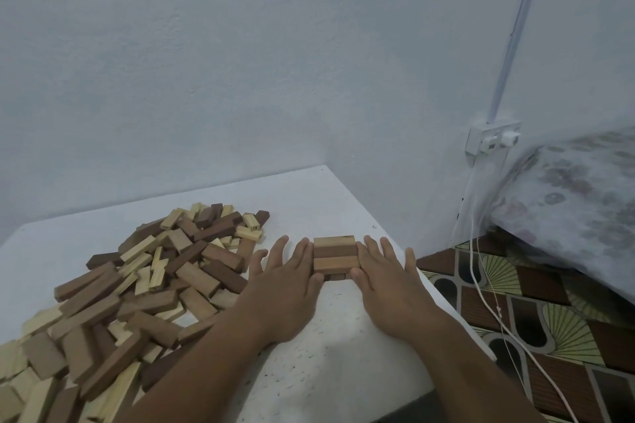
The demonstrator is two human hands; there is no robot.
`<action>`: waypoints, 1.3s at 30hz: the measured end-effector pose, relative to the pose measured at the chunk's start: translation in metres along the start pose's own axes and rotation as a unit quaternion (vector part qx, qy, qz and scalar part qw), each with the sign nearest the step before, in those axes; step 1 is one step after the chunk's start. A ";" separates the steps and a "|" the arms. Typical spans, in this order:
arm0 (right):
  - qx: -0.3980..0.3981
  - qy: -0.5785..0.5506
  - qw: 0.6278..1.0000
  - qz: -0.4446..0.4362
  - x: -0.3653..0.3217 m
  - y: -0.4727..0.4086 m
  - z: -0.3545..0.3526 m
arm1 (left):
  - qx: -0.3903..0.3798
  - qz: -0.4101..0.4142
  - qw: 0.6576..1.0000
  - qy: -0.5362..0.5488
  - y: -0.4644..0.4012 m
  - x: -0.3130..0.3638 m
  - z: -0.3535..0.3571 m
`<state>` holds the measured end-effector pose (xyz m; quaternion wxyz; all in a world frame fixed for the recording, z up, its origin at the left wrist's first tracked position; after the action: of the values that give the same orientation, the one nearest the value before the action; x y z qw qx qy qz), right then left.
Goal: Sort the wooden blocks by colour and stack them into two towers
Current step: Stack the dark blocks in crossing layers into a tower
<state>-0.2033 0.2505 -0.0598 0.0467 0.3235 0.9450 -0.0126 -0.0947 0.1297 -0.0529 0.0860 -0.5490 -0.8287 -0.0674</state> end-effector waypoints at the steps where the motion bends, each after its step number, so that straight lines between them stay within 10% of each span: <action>1: 0.000 -0.001 1.000 0.000 0.000 0.000 0.000 | 0.006 0.002 1.000 0.007 0.000 0.000 0.000; 14: 0.038 -0.065 0.997 -0.008 -0.004 0.004 -0.020 | 0.042 0.031 0.997 0.062 0.005 -0.001 -0.019; 17: 0.116 -0.112 0.986 -0.050 -0.025 0.000 -0.045 | 0.238 0.014 0.924 0.298 0.009 -0.023 -0.061; 20: 0.143 -0.128 0.978 -0.087 -0.052 -0.023 -0.057 | 0.225 -0.088 0.882 0.406 0.000 -0.061 -0.078; 27: 0.046 -0.114 0.983 -0.136 -0.112 -0.118 -0.054 | 0.027 -0.159 0.984 0.072 -0.035 -0.143 -0.096; 39: -0.071 0.040 0.957 -0.280 -0.145 -0.166 -0.037 | 0.083 -0.017 0.969 0.232 -0.031 -0.163 -0.101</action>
<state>-0.1939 0.0323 -0.0101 0.0264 0.0425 0.9972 0.0548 -0.0543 -0.0499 0.0100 0.3197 -0.4948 -0.7982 -0.1256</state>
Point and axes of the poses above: each hand's wrist, its own y-axis away from the middle knuckle, its own z-axis out of the palm, x = y × z, the point moved 6 cm from there along -y, towards the middle knuckle, and after that the axes turned 11 degrees about y, right-handed, at the moved point
